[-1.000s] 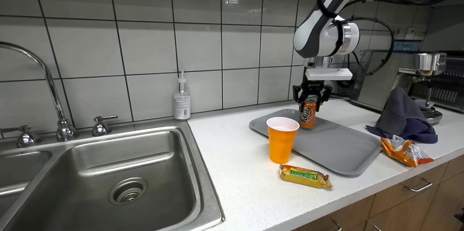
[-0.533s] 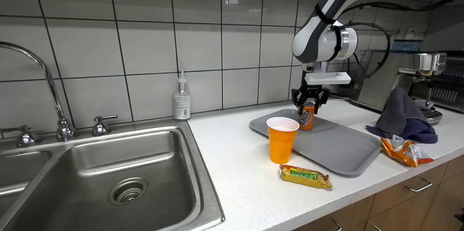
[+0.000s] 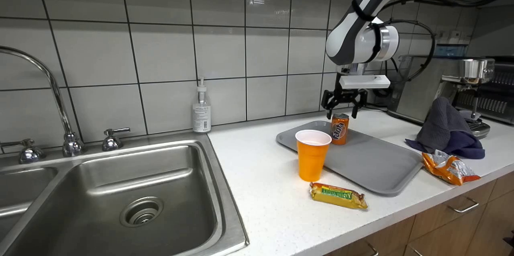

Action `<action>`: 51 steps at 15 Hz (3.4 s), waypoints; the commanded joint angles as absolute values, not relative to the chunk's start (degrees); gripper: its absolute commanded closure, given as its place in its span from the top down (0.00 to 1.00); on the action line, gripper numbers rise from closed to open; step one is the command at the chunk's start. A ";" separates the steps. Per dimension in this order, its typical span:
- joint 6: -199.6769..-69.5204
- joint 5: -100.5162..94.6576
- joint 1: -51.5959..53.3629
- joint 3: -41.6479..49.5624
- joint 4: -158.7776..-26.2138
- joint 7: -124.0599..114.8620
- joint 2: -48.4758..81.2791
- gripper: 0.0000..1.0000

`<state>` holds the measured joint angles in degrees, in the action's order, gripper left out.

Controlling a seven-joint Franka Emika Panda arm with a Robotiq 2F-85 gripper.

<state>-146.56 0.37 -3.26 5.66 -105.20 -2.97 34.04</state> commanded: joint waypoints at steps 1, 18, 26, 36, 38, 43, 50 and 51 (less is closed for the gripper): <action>-147.28 0.43 -4.32 4.85 -109.32 -1.38 29.41 1.00; -147.53 -2.52 -0.96 3.73 -129.31 -0.78 11.23 1.00; -147.51 -4.67 0.80 2.15 -137.11 -1.51 4.69 1.00; -147.98 -6.15 3.00 -1.17 -143.82 -3.34 -0.27 1.00; -148.24 -6.75 3.38 -1.68 -144.09 -3.75 -0.02 1.00; -149.17 -8.05 3.96 -2.36 -143.48 -4.52 1.97 1.00; -149.89 -8.76 4.31 -2.47 -141.36 -4.74 5.88 1.00; -150.18 -8.63 4.39 -2.46 -140.99 -4.69 6.47 1.00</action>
